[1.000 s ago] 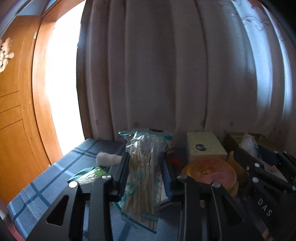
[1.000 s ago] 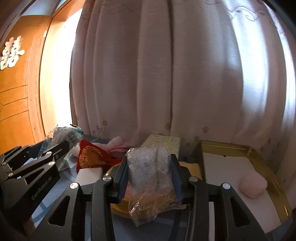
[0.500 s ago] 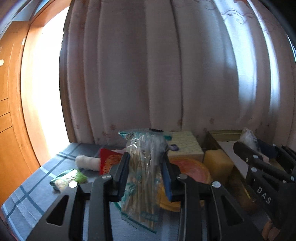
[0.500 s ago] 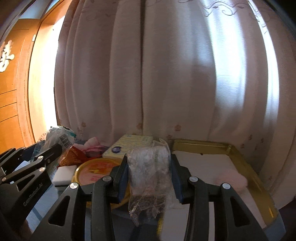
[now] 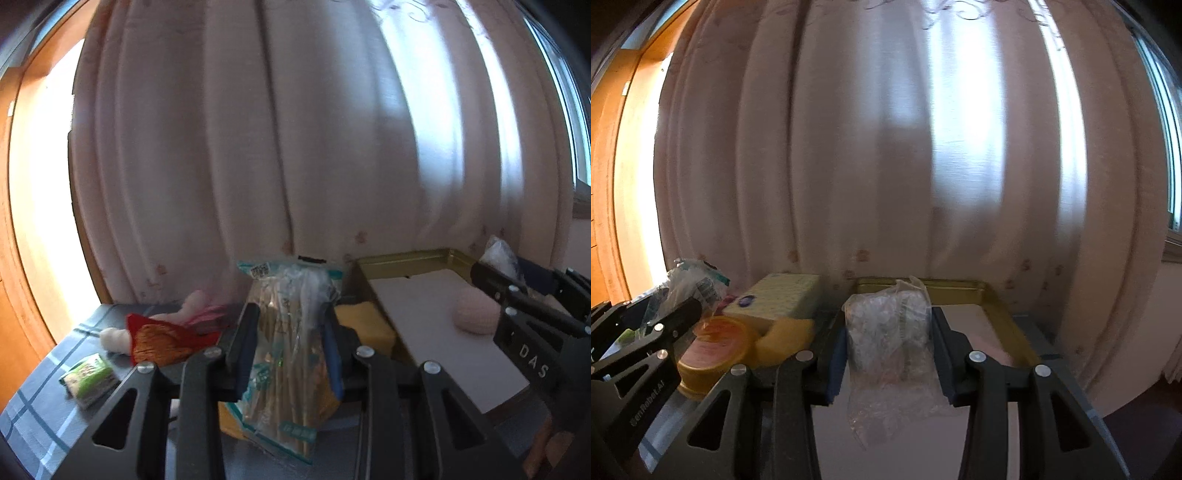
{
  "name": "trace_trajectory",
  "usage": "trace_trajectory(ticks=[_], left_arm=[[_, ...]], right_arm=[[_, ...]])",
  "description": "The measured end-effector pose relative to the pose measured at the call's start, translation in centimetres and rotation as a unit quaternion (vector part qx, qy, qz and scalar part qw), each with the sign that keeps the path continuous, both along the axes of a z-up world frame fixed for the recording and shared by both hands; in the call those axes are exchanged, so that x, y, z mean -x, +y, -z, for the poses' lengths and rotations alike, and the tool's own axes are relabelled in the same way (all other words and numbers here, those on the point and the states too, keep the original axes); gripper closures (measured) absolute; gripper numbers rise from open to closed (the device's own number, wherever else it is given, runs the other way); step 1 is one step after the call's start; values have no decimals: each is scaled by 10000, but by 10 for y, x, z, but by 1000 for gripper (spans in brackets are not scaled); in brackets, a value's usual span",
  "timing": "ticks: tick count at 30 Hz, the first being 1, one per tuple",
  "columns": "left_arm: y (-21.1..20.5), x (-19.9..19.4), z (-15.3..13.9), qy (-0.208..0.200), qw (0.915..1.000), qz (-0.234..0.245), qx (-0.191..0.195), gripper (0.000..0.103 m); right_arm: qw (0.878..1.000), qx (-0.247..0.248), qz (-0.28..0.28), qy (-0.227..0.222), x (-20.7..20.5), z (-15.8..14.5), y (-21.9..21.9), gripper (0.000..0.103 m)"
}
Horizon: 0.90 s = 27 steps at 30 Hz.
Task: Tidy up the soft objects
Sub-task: 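Carry the swab bag and plastic bag toward the gold tray with both grippers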
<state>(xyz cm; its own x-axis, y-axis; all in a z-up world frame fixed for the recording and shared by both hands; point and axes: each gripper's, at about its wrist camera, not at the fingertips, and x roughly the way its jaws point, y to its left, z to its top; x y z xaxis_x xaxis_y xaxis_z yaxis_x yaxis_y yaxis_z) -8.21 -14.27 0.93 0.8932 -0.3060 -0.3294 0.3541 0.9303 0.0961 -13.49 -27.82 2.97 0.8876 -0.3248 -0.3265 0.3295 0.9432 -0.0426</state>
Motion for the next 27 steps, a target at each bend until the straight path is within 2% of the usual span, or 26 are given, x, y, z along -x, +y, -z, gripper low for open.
trace_trajectory(ticks=[11,22,27], left_arm=[[-31,3,-1,-8,9997,215,-77,71],[-65,8,-2,-38,9984,535,-159,71],[-78,8,-1,62,9973,715,-141,71]], right_arm=[[9987,78,513,-25,15,-4,-42,59],[9970,155,759,-44,21,0,-65,59],[9971,11,759,-1,21,0,-73,59]])
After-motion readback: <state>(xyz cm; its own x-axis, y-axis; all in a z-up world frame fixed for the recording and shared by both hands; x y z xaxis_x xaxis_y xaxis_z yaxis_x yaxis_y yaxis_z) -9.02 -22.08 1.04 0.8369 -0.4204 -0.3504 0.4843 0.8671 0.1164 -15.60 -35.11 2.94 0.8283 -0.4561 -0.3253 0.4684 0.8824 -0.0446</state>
